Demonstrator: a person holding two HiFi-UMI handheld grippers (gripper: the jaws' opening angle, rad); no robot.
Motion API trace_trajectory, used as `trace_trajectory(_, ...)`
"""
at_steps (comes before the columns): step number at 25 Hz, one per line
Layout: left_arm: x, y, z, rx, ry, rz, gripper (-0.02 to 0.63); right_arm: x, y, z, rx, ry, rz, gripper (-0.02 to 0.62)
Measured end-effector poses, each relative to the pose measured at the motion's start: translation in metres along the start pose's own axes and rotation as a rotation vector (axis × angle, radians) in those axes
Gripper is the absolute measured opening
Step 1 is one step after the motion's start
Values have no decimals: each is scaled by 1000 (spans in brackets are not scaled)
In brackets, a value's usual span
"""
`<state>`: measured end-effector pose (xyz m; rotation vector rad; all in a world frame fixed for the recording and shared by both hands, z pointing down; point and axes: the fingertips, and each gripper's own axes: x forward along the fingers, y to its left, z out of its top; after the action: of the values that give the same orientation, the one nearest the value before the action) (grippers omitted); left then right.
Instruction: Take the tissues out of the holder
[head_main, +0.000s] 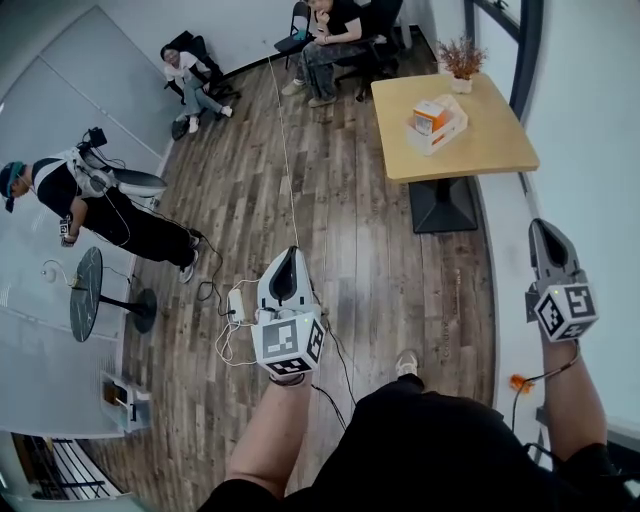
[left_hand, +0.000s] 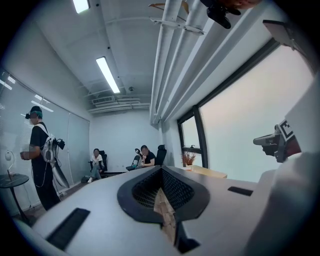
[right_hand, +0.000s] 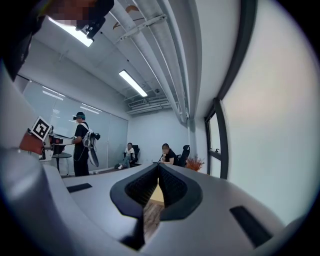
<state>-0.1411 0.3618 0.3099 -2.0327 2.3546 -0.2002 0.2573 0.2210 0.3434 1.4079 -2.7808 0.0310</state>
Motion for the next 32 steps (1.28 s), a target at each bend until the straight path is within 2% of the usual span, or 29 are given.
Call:
trace_trajectory(7, 72, 39, -2, 1, -7, -35, 5, 77, 7, 3, -4, 10, -34, 6)
trace_trajectory(11, 104, 52, -3, 8, -19, -68, 5, 101, 21, 9, -38, 14, -32, 6)
trace_trajectory(14, 126, 57, -11, -19, -6, -81, 5, 113, 23, 6, -44, 31, -34, 6)
trace_trajectory(23, 182, 58, -21, -16, 3, -86, 5, 173, 2, -11, -34, 44, -23, 6)
trace_trajectory(32, 253, 61, 2, -12, 14, -64, 5, 256, -28, 0, -19, 50, 18, 6)
